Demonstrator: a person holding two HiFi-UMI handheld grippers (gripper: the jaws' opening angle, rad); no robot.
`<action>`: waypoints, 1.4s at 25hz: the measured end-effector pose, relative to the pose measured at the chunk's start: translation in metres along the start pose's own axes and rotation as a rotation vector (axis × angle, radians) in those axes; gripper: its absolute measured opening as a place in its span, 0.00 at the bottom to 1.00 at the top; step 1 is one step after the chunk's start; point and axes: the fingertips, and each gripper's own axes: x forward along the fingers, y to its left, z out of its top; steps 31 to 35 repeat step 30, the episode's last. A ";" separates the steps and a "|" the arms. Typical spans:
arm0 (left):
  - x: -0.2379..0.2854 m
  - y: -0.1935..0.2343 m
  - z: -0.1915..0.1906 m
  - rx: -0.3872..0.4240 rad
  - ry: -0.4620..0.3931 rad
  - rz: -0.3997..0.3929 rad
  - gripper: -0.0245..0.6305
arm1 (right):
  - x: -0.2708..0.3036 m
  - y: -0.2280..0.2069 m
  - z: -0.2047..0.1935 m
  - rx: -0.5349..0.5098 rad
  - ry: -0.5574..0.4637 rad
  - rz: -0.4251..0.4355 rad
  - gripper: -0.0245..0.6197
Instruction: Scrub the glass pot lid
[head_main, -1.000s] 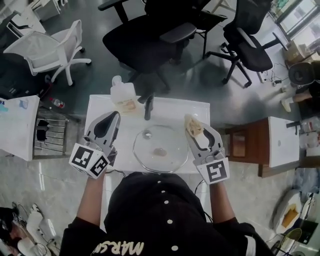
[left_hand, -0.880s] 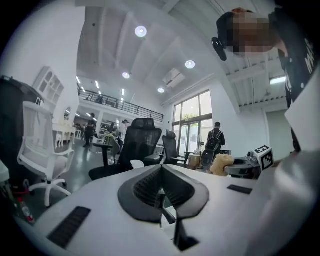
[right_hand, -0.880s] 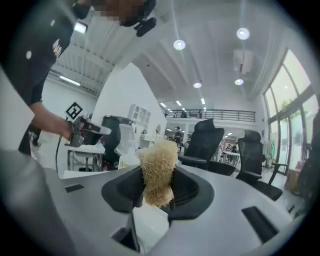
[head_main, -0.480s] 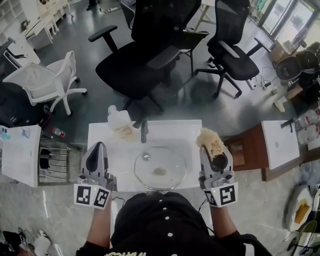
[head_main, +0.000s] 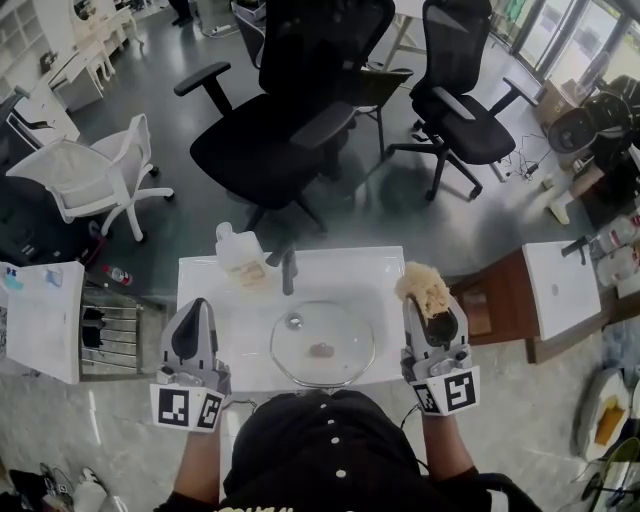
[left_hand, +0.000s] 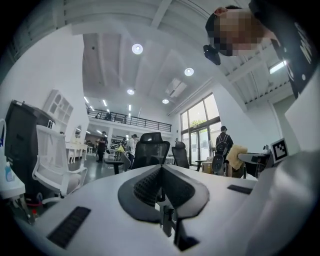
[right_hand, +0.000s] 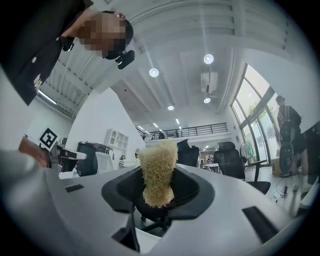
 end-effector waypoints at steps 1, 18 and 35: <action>0.001 -0.002 -0.001 0.005 0.001 -0.004 0.08 | 0.001 0.001 -0.001 0.010 -0.001 0.008 0.28; 0.020 -0.026 -0.025 0.000 0.110 -0.078 0.08 | 0.008 -0.003 -0.014 0.015 0.071 0.010 0.28; 0.023 -0.030 -0.032 -0.010 0.137 -0.098 0.08 | 0.013 0.006 -0.010 -0.057 0.088 0.031 0.28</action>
